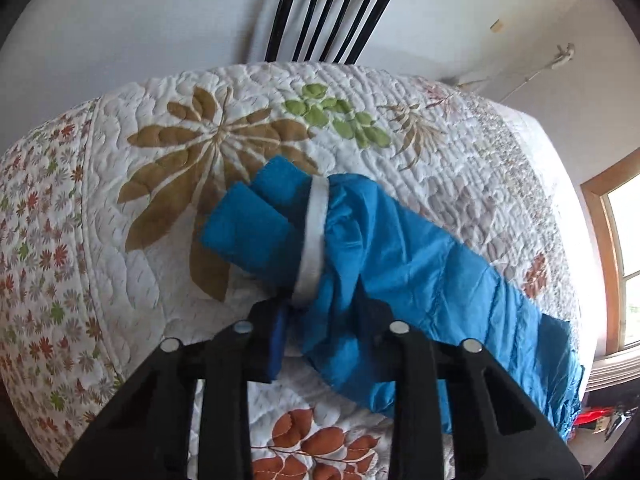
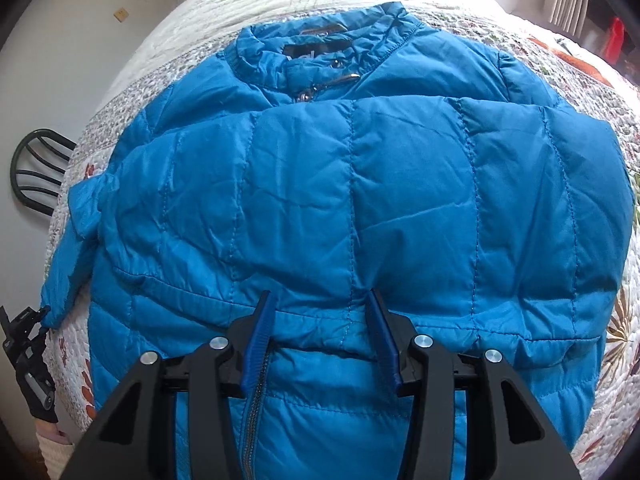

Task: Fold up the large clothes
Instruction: 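Grasp the other sleeve cuff with the left gripper and fold it across the body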

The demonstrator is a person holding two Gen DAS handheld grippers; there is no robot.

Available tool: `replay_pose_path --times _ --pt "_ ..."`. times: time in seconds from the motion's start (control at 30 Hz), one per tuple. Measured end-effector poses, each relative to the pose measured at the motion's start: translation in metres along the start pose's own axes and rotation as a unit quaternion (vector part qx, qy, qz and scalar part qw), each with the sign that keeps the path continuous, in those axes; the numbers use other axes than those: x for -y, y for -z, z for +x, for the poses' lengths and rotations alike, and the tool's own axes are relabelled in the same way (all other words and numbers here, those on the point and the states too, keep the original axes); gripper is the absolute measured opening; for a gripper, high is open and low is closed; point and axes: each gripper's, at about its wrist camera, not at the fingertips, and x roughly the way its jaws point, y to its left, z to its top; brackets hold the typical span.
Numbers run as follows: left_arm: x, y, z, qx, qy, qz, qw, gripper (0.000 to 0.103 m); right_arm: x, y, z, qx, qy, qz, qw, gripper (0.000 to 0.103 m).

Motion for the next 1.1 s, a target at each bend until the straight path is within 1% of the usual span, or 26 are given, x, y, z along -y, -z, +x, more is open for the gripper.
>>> replay_pose_path --times 0.13,0.27,0.33,0.4,0.5,0.6,0.8,0.9,1.03,1.1 --pt "0.009 0.001 -0.018 0.027 0.014 0.02 0.9993 0.022 0.002 0.0 -0.001 -0.002 -0.005 0.002 1.0 0.048" --pt "0.03 0.008 -0.042 0.059 0.033 0.054 0.9963 0.021 0.004 0.002 -0.007 0.0 -0.011 0.006 1.0 0.048" --pt "0.046 0.015 -0.056 0.078 0.047 0.079 0.9927 0.021 0.005 0.001 -0.011 0.002 -0.014 0.003 1.0 0.048" --pt "0.066 0.025 -0.073 0.095 0.063 0.113 0.987 0.02 0.005 0.001 -0.014 0.003 -0.017 0.001 1.0 0.048" --pt "0.101 0.044 -0.094 0.108 0.095 0.166 0.9755 0.02 0.007 -0.002 -0.015 0.004 -0.015 0.003 1.0 0.048" --pt "0.14 0.068 -0.108 0.097 0.137 0.218 0.9615 0.02 0.008 -0.003 -0.016 0.003 -0.014 0.002 1.0 0.048" --pt "0.22 0.135 -0.115 0.062 0.201 0.317 0.9247 0.02 0.006 -0.003 -0.017 0.006 -0.02 -0.008 1.0 0.048" --pt "0.255 0.174 -0.105 0.034 0.22 0.353 0.9086 0.02 0.007 -0.003 -0.016 0.006 -0.022 -0.008 1.0 0.048" --pt "0.284 0.218 -0.079 -0.007 0.226 0.387 0.894 0.02 0.011 -0.001 -0.014 0.003 -0.025 -0.005 1.0 0.048" --pt "0.292 0.236 -0.061 -0.027 0.216 0.401 0.8897 0.02 0.011 0.0 -0.013 0.002 -0.027 -0.005 1.0 0.048"
